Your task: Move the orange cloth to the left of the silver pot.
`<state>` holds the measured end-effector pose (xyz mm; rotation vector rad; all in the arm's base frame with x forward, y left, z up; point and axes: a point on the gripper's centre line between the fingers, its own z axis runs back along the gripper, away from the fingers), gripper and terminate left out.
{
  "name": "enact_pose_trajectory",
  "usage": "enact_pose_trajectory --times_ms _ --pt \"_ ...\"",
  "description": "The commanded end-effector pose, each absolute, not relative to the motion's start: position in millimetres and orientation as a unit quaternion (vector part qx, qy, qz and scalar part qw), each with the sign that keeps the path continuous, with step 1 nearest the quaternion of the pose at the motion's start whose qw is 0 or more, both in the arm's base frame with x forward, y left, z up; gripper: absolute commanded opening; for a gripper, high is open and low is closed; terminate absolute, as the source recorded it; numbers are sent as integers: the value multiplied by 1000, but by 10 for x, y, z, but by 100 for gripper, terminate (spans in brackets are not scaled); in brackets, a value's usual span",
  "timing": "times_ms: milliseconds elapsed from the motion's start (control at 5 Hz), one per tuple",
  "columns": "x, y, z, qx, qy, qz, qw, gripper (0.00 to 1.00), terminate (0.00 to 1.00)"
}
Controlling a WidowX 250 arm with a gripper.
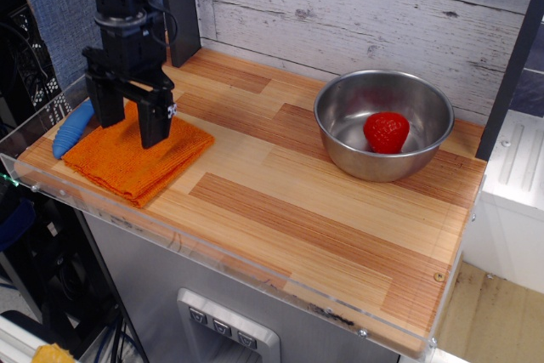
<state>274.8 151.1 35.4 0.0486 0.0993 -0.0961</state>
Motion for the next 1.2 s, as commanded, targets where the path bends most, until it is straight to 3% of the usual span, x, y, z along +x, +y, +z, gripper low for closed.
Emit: enact_pose_trajectory --times_ms 0,400,1000 --pt "2692 1433 450 50 17 -69 996 100 0" --pt "2456 1481 374 52 -2 -70 996 100 0" --pt "2337 1595 -139 30 76 -56 995 100 0"
